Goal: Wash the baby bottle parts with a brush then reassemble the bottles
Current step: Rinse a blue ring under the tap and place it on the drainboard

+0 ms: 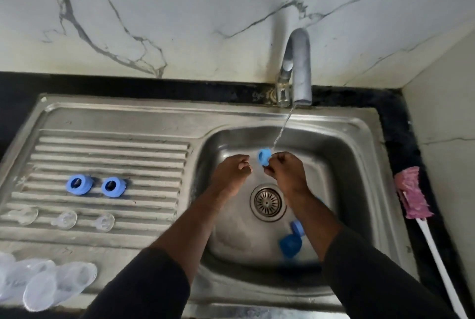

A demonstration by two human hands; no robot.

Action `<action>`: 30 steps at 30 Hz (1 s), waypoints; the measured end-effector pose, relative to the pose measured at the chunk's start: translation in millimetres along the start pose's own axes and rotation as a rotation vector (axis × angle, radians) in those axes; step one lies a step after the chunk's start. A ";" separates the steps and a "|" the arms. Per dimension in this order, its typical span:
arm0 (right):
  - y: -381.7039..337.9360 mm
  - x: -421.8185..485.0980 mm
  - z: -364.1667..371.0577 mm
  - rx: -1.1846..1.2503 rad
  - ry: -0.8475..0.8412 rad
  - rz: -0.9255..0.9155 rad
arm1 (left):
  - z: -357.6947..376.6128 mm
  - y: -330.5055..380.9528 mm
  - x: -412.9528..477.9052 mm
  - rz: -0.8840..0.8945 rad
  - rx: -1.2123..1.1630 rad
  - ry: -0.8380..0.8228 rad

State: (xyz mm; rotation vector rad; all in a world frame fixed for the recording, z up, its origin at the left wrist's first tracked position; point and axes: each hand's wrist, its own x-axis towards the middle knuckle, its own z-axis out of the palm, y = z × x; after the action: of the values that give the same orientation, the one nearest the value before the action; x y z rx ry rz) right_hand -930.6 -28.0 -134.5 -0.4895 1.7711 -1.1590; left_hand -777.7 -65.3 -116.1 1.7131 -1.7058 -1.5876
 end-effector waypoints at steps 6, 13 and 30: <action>-39.9 -7.2 -20.1 -0.035 -0.003 -0.111 | 12.5 63.7 16.3 -0.002 -0.416 -0.025; -58.4 -25.7 -41.5 -0.107 -0.083 -0.166 | 14.2 73.8 4.3 0.113 -0.518 -0.044; -96.5 -22.5 -26.0 0.266 -0.181 -0.040 | -7.0 82.3 5.1 0.178 -0.586 -0.040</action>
State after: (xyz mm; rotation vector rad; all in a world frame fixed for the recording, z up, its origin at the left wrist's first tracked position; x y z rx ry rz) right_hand -956.6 -44.5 -36.8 -0.4561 1.4332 -1.3132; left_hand -819.1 -96.3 -51.5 1.2127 -1.1926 -1.8065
